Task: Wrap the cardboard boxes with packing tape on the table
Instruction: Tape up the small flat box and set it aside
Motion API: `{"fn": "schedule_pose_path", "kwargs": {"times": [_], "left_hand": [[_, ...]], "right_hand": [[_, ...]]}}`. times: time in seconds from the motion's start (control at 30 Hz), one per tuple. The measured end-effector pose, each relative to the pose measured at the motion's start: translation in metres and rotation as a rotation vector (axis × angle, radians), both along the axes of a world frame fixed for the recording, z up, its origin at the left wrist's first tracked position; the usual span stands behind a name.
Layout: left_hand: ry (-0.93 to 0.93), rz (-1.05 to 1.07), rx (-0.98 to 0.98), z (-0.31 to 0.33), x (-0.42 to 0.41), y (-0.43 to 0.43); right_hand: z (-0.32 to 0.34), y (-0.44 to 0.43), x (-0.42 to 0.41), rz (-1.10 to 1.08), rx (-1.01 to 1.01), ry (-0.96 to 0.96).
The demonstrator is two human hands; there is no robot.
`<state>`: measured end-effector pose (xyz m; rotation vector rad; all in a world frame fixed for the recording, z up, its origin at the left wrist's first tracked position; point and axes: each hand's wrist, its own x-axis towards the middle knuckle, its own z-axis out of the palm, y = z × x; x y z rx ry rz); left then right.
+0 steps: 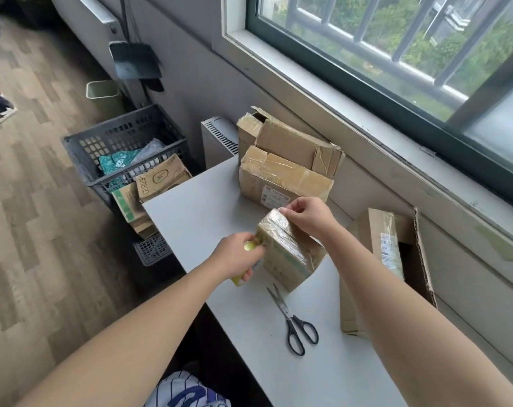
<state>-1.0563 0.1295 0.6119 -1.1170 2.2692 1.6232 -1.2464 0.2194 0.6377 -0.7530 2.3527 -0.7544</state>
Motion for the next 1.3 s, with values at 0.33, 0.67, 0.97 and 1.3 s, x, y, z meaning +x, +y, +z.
{"fn": "schedule_pose_path", "kwargs": {"times": [0.33,0.67,0.97,1.3], "left_hand": [[-0.038,-0.024,-0.028,0.001,-0.009,-0.003],[-0.01,-0.043,-0.147,-0.003,-0.006,-0.003],[0.172,0.017,-0.023,0.0,0.006,-0.018],[0.091,-0.129,-0.461,0.005,0.044,-0.087]], "right_hand": [[0.028,0.024,0.027,-0.001,-0.287,0.62],[-0.019,0.017,0.083,0.402,0.229,0.622],[-0.006,0.006,0.059,0.166,0.238,0.491],[0.06,0.041,0.003,-0.089,-0.127,0.199]]}}
